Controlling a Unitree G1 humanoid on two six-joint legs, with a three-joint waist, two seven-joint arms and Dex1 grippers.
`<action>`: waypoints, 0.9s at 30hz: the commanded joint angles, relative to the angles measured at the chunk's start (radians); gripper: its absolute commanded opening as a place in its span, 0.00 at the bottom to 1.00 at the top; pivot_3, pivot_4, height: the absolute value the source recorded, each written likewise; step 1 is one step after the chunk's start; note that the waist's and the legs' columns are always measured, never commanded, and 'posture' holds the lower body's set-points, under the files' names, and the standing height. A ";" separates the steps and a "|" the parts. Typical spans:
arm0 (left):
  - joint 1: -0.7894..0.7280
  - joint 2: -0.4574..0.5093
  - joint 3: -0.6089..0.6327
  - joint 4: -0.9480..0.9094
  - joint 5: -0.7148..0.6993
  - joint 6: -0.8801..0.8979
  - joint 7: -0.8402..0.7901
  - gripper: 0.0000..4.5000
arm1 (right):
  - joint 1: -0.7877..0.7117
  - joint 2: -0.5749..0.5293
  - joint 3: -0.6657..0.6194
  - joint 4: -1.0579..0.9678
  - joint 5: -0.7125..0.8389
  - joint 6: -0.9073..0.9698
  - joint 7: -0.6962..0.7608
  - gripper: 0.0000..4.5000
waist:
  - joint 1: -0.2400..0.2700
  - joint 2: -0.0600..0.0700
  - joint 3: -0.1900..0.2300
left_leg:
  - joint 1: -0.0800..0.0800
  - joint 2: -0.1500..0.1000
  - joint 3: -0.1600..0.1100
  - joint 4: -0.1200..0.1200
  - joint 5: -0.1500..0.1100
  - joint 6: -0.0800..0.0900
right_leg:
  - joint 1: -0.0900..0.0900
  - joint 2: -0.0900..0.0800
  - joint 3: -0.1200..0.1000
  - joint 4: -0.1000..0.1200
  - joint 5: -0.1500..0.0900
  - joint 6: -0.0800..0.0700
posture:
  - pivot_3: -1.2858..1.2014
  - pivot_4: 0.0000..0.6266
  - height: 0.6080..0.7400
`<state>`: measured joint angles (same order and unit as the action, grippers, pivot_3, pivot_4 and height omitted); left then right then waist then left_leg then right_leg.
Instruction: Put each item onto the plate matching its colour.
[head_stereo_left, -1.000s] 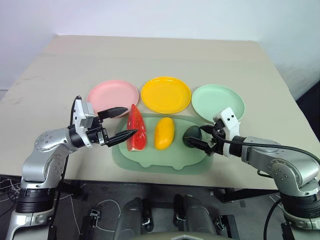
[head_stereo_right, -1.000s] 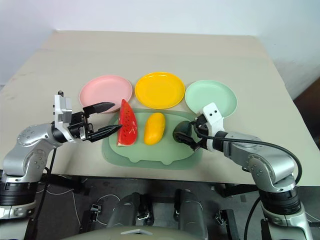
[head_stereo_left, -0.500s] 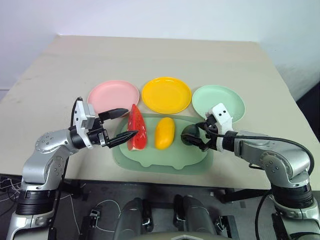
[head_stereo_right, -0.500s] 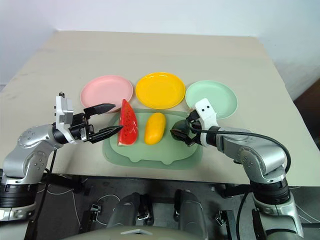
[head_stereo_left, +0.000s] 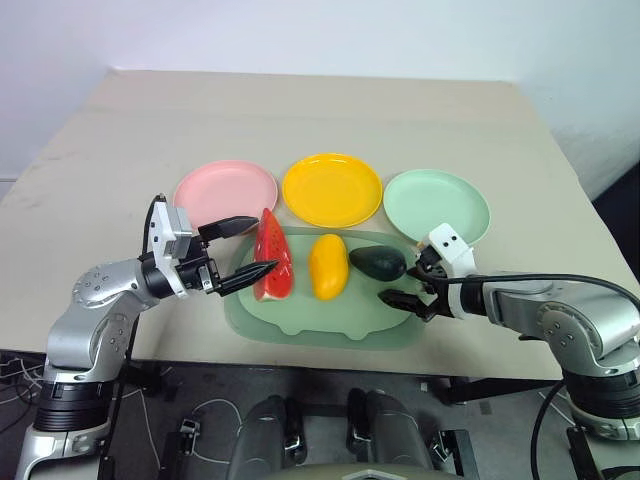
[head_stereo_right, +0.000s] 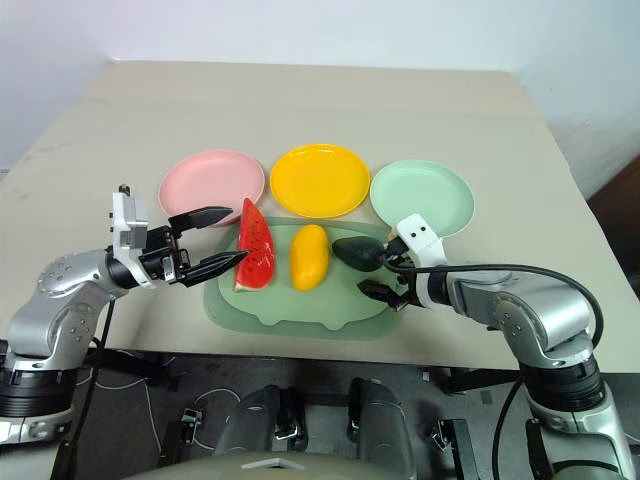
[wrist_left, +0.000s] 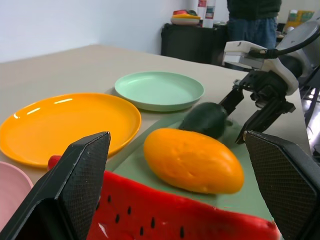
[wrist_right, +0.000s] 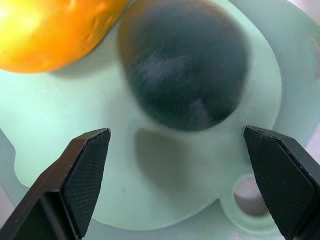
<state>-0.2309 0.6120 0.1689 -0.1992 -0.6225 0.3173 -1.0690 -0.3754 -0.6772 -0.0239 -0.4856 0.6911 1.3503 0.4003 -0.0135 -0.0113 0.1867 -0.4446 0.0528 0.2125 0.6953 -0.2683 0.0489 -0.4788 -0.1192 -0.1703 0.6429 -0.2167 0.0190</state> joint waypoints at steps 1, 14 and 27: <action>-0.014 -0.004 -0.006 -0.021 -0.009 -0.009 -0.001 1.00 | -0.028 0.023 -0.048 -0.006 0.005 -0.007 -0.003 1.00 | 0.000 0.000 0.000 | 0.000 0.000 0.000 0.000 0.000 0.000 | 0.000 0.000 0.000 0.000 0.000 0.000 | 0.52 0.24 0.67; -0.023 0.002 -0.004 -0.018 -0.005 -0.007 -0.001 1.00 | -0.026 -0.107 0.043 0.001 -0.102 -0.232 0.134 1.00 | 0.000 0.000 0.000 | 0.000 0.000 0.000 -0.003 0.000 0.000 | 0.000 0.000 0.000 -0.004 0.000 0.000 | 0.52 0.24 0.67; -0.021 -0.002 -0.004 -0.025 -0.005 -0.008 0.009 1.00 | -0.102 -0.119 0.176 0.093 -0.188 -0.406 0.319 1.00 | 0.000 0.000 0.000 | 0.000 0.000 0.000 -0.003 0.000 0.000 | 0.000 0.000 0.000 -0.004 0.000 0.000 | 0.52 0.24 0.67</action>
<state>-0.2448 0.6068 0.1588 -0.1990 -0.6221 0.3175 -1.0641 -0.4595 -0.7921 0.1491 -0.4006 0.5218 0.9803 0.6935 -0.0137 -0.0114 0.1869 -0.4443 0.0526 0.2127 0.6919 -0.2680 0.0485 -0.4786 -0.1187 -0.1706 0.6389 -0.2166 0.0193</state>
